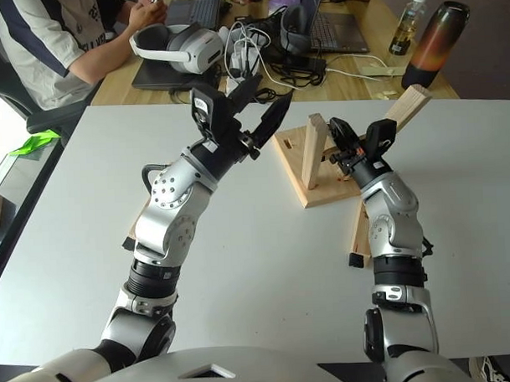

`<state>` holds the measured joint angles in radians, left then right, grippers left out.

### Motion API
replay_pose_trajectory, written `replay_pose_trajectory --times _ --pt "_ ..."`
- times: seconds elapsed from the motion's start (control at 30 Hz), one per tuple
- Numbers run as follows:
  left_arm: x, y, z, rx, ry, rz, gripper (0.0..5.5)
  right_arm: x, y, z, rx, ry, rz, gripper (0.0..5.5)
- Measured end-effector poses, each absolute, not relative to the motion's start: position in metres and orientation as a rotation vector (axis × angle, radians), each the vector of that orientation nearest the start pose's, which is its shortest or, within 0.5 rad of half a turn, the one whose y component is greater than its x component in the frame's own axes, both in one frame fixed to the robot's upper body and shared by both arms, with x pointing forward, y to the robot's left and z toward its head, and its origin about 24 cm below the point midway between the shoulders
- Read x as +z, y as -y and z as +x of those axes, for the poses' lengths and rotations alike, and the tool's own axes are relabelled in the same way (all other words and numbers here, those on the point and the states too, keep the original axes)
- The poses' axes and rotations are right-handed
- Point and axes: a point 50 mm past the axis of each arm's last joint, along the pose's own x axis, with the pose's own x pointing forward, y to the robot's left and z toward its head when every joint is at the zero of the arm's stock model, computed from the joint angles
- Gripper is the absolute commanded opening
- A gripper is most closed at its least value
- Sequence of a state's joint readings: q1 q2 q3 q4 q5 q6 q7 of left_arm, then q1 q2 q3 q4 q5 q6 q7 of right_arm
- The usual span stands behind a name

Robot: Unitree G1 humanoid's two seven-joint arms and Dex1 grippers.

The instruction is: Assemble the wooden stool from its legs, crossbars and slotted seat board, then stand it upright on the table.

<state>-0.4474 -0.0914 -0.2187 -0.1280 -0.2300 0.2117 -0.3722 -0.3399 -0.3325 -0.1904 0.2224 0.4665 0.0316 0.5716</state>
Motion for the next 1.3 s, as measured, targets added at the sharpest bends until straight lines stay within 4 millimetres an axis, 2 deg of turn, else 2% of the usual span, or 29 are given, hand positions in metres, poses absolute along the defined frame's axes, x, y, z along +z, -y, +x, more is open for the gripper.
replay_pose_trajectory --times 0.1,0.17,0.3,0.37,0.4,0.57,0.7,0.8,0.9,1.0,1.13,1.3 --pt "0.176 -0.026 0.284 -0.806 0.365 -0.194 3.00 0.159 0.205 0.306 0.503 0.351 0.157 0.04" --pt "0.176 -0.027 0.284 -0.801 0.366 -0.196 3.00 0.172 0.204 0.304 0.528 0.363 0.163 0.04" --pt "0.175 -0.027 0.284 -0.795 0.362 -0.199 3.00 0.167 0.214 0.305 0.469 0.292 0.230 0.04" --pt "0.176 -0.027 0.283 -0.797 0.367 -0.199 3.00 0.141 0.221 0.312 0.401 0.097 0.248 0.04" --pt "0.176 -0.026 0.282 -0.798 0.368 -0.200 3.00 0.110 0.228 0.316 0.338 -0.071 0.287 0.04" --pt "0.176 -0.027 0.282 -0.796 0.367 -0.201 3.00 0.108 0.240 0.342 0.272 -0.159 0.325 0.04" --pt "0.176 -0.027 0.283 -0.794 0.367 -0.201 3.00 0.102 0.240 0.349 0.257 -0.195 0.294 0.04" --pt "0.177 -0.027 0.282 -0.794 0.371 -0.202 3.00 0.098 0.239 0.341 0.270 -0.054 0.225 0.04" --pt "0.173 -0.029 0.282 -0.788 0.358 -0.205 3.00 0.092 0.237 0.319 0.255 0.137 0.182 0.04" --pt "0.172 -0.029 0.282 -0.785 0.355 -0.207 3.00 0.093 0.235 0.311 0.249 0.167 0.136 0.04" --pt "0.172 -0.030 0.282 -0.779 0.354 -0.208 3.00 0.110 0.227 0.309 0.277 0.231 0.071 0.04" --pt "0.170 -0.032 0.283 -0.762 0.351 -0.213 3.00 0.140 0.207 0.311 0.334 0.334 0.036 0.04"
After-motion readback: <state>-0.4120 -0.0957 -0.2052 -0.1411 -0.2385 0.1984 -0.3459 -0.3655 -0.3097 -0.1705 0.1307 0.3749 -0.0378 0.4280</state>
